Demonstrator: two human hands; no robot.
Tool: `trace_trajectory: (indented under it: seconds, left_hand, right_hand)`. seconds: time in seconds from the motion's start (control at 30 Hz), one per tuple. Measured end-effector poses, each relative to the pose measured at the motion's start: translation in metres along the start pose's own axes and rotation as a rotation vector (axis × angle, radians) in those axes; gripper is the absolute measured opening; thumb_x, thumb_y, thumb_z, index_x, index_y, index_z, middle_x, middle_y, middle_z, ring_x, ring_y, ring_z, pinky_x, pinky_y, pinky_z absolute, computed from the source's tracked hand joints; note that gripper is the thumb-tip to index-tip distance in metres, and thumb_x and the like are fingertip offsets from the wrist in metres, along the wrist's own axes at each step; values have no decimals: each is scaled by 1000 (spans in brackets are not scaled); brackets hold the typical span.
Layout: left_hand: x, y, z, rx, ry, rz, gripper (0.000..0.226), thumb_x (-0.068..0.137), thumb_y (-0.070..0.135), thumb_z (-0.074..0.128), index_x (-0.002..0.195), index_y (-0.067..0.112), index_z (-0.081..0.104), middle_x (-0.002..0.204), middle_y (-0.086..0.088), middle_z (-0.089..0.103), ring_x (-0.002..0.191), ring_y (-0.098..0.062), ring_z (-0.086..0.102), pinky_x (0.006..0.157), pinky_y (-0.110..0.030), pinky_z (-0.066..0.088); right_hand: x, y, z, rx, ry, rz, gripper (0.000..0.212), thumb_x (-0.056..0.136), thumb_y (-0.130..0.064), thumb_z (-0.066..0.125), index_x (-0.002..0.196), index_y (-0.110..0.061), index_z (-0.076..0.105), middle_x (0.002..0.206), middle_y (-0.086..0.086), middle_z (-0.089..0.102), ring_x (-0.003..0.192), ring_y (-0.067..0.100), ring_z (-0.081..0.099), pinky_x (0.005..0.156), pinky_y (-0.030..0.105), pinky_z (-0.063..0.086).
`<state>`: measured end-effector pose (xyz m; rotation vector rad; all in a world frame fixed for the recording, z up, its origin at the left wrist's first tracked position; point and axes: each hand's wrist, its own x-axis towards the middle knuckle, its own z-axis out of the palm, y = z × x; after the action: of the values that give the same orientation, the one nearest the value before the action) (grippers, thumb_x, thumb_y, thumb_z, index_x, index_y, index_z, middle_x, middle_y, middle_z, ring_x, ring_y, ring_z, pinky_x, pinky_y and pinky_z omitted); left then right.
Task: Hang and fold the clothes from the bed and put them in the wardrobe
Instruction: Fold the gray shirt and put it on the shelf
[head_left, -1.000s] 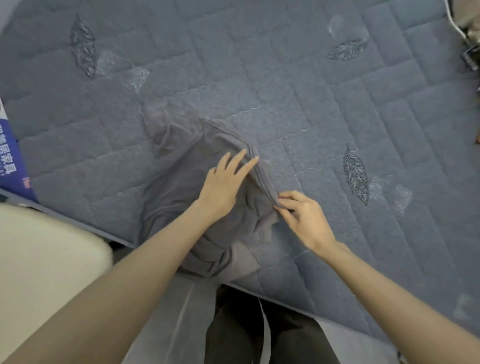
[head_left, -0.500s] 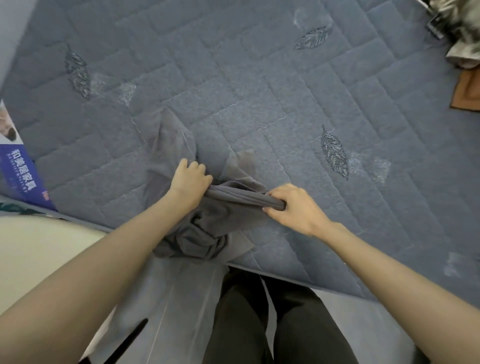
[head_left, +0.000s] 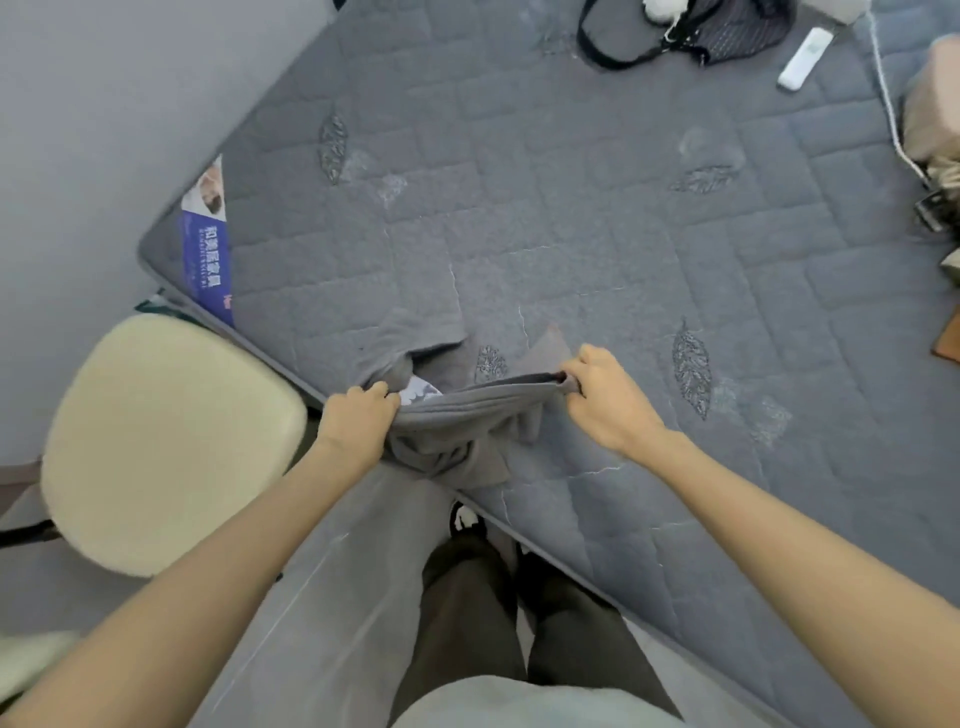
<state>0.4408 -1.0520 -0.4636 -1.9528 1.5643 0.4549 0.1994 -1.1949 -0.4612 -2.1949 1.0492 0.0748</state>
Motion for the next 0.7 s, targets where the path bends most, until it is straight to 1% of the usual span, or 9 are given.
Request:
trace_trajectory:
  seconds: [0.07, 0.13, 0.2, 0.3, 0.37, 0.47, 0.57, 0.63, 0.7]
  left_hand:
    - [-19, 4, -3, -85, 1, 12, 32, 91, 24, 54, 122, 23, 48, 123, 1, 56, 112, -23, 56, 78, -34, 46]
    - [-37, 8, -9, -198, 15, 62, 27, 87, 31, 57, 114, 26, 52, 114, 1, 62, 107, -24, 58, 74, -33, 43]
    - [-52, 15, -17, -372, 19, 126, 21, 84, 37, 60, 104, 30, 56, 105, 3, 66, 101, -24, 60, 74, -32, 44]
    - [-71, 31, -30, -490, 21, 210, 31, 87, 42, 57, 117, 35, 56, 110, 6, 67, 102, -23, 60, 77, -34, 47]
    - [-79, 45, -39, -370, 37, 243, 34, 92, 43, 50, 125, 34, 50, 116, 1, 65, 105, -26, 59, 78, -34, 45]
    - [-82, 65, -59, -156, 35, 182, 35, 95, 43, 45, 125, 27, 51, 118, -7, 63, 107, -30, 59, 78, -35, 44]
    - [-80, 76, -78, -101, -57, 117, 38, 93, 46, 48, 123, 24, 51, 122, -7, 60, 111, -29, 57, 80, -35, 43]
    - [-80, 76, -85, -92, -139, 71, 45, 90, 48, 53, 128, 25, 45, 128, -6, 57, 116, -29, 55, 84, -36, 43]
    - [-81, 67, -87, -91, -252, 31, 51, 87, 45, 58, 133, 30, 40, 133, -5, 54, 120, -28, 53, 90, -37, 43]
  right_hand:
    - [-7, -7, -13, 189, 127, 39, 15, 90, 2, 44, 86, -2, 58, 91, 3, 50, 88, 19, 47, 76, 28, 35]
    - [-16, -16, -29, 406, 274, 159, 21, 95, -6, 40, 79, -5, 53, 72, -1, 49, 67, 12, 42, 61, 26, 30]
    - [-24, -23, -43, 535, 394, 219, 24, 98, -13, 39, 77, -8, 50, 64, -4, 47, 59, 6, 40, 55, 22, 30]
    - [-36, -22, -63, 586, 518, 212, 26, 98, -19, 43, 76, -7, 51, 65, -5, 47, 58, 5, 38, 58, 26, 29]
    - [-45, -17, -75, 550, 535, 205, 33, 97, -22, 46, 66, -12, 43, 59, -7, 39, 58, 7, 32, 59, 30, 25]
    - [-58, -10, -86, 506, 570, 261, 40, 96, -26, 48, 58, -23, 35, 53, -7, 36, 62, 13, 34, 60, 32, 25]
    - [-64, -5, -95, 495, 614, 296, 42, 95, -28, 47, 55, -27, 35, 53, -9, 38, 63, 16, 38, 58, 34, 28]
    - [-62, 2, -100, 449, 533, 295, 40, 95, -29, 48, 56, -25, 39, 55, -9, 41, 68, 19, 41, 60, 34, 28]
    - [-58, 7, -103, 410, 366, 237, 33, 93, -29, 54, 61, -20, 52, 60, -6, 49, 73, 19, 47, 63, 29, 29]
